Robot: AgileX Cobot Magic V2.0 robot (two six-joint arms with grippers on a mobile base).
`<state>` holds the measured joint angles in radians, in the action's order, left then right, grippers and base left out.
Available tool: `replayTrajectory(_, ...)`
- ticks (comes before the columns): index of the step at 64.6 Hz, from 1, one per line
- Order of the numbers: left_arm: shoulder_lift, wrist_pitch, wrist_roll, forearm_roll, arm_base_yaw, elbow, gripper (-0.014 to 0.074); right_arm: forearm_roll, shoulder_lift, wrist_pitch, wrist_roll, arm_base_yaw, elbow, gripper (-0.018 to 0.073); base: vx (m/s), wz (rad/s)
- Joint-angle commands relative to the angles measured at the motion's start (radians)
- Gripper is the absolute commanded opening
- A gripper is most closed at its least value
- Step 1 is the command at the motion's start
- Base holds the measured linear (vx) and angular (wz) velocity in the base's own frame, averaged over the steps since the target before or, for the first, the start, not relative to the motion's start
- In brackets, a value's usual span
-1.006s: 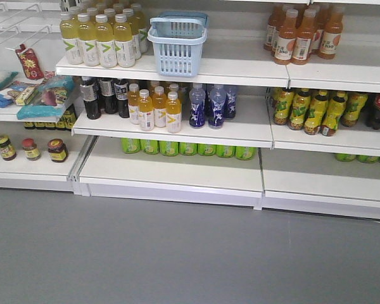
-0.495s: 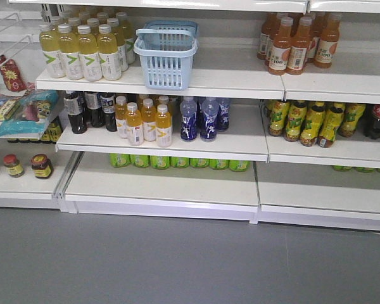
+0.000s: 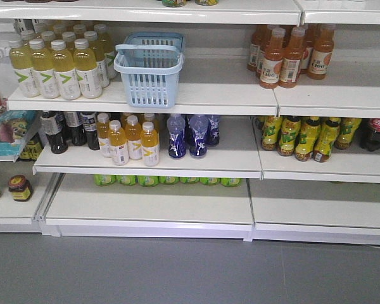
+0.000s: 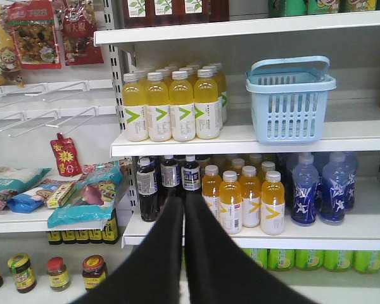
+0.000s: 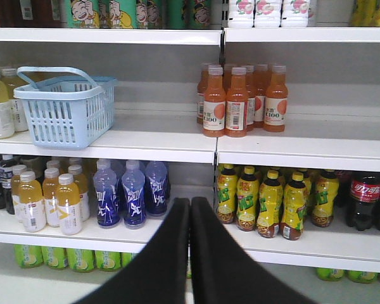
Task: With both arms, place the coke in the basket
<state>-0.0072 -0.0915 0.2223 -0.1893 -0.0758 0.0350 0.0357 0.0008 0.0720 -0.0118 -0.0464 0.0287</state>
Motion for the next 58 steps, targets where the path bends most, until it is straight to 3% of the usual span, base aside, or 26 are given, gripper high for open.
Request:
replayTrajectory(1,-0.02,0.079,0.004,0.004,0.004,-0.033,-0.0006,0.008,0.017,-0.072,0.002,0.006,0.005,-0.001,0.18,-0.07)
replayTrajectory(58,-0.02,0.079,0.004,0.004,0.004,-0.033,-0.0006,0.008,0.017,-0.072,0.002,0.006,0.005,-0.001,0.16,-0.06)
